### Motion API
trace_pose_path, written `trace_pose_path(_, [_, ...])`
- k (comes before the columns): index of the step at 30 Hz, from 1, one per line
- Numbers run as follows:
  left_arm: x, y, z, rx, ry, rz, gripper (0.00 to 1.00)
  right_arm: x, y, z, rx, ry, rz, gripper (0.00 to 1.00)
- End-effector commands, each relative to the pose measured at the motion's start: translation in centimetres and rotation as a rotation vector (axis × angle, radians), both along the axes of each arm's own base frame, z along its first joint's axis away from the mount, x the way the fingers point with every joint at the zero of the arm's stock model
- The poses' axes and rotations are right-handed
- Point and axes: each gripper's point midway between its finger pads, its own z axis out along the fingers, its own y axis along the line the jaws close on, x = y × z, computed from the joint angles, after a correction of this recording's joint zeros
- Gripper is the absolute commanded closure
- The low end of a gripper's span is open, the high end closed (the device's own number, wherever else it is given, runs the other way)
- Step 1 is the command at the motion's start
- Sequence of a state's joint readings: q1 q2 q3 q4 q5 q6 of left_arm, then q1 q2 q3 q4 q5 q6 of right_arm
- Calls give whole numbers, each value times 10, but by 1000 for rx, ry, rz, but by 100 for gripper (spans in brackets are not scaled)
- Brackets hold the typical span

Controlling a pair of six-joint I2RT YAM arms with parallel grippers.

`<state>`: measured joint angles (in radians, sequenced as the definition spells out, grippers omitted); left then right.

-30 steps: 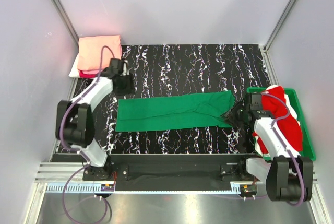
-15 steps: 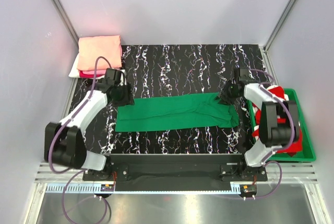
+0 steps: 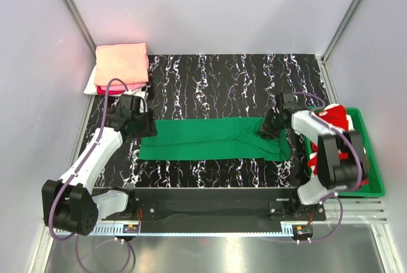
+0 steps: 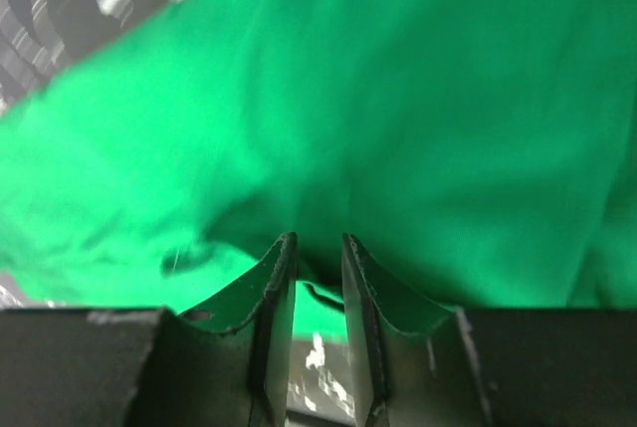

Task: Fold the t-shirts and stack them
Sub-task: Fold the tshirt

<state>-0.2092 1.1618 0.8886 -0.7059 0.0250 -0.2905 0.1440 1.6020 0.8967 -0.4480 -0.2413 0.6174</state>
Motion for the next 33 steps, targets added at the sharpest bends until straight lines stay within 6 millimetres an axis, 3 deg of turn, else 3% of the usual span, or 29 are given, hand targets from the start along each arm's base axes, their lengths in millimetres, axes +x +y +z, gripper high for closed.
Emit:
trace_pose_path(1, [6,9,6,48,-37,14,41,-8,-1,45,-19,-138,20,69])
trace_pose_path(4, [6,9,6,47,-39,15,41,-33,-4,52,-30,-126,61,69])
trace_pose_path(8, [7,10,7,50,-45,18,41,-83,10,57,84,-90,151,68])
trace_pose_path(10, [8,9,7,49,-44,16,41,-92,23,64,124,-98,164,68])
trace_pose_path(13, [10,7,6,40,-39,14,41,-75,12,73,63,-151,74,67])
trace_pose_path(15, [10,4,5,27,-38,9,41,-45,7,80,1,-184,61,65])
trace_pose_path(17, [9,4,3,26,-30,9,41,-18,12,80,-16,-155,88,57])
trace_pose_path(20, [5,5,2,28,-22,9,41,6,21,72,-9,-130,119,46])
trace_pose_path(23, [4,5,6,22,-43,12,41,18,25,59,-9,-100,120,34])
trace_pose_path(29, [4,5,9,20,-50,12,41,31,29,34,-38,-27,155,32])
trace_pose_path(33, [4,5,11,18,-61,12,41,28,36,30,-45,-9,169,32])
